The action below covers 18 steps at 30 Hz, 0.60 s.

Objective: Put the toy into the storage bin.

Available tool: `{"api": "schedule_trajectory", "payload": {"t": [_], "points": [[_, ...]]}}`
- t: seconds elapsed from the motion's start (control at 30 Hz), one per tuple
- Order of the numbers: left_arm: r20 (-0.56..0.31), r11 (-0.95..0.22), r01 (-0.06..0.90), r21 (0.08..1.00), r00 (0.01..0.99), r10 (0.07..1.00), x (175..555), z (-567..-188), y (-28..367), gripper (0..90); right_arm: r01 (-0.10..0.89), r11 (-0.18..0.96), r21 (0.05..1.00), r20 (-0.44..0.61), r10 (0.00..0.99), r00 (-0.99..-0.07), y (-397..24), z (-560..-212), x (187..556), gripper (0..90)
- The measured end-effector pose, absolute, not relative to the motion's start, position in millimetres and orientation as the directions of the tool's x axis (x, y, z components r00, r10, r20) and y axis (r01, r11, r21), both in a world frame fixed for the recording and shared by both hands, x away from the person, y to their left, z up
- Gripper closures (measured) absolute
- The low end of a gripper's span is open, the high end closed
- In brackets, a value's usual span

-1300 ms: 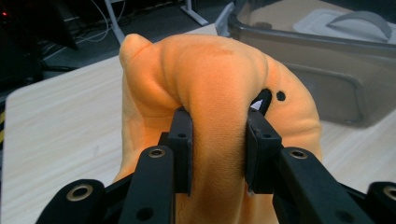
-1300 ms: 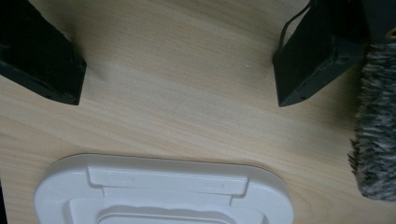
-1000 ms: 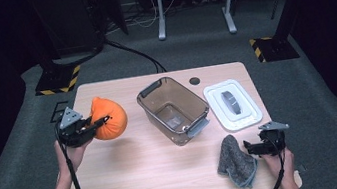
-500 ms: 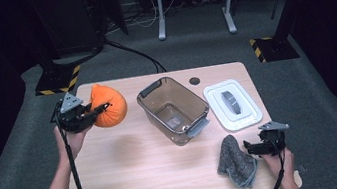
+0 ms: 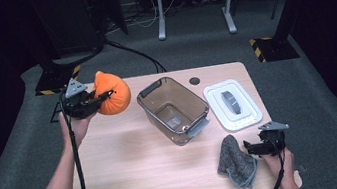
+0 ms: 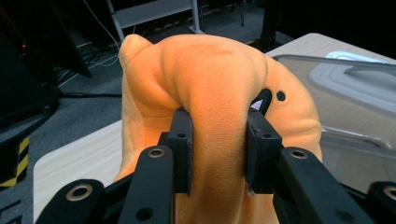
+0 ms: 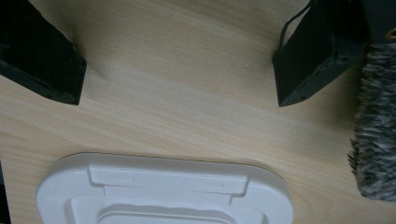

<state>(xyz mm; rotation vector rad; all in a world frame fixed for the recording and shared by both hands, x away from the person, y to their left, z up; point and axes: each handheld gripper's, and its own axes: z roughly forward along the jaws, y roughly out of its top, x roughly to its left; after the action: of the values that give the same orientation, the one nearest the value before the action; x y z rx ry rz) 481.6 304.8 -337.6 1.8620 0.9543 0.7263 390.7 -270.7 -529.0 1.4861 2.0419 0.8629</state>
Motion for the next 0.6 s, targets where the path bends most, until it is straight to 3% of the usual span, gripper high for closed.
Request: {"api": "schedule_trajectory", "payload": {"t": [0.6], "points": [[0.113,-0.340,0.289,0.895,0.589,0.800,501,-319,261,67.9,0.653,0.222,0.725,-0.018,0.953,-0.304,-270,-529,390,1.5]]}}
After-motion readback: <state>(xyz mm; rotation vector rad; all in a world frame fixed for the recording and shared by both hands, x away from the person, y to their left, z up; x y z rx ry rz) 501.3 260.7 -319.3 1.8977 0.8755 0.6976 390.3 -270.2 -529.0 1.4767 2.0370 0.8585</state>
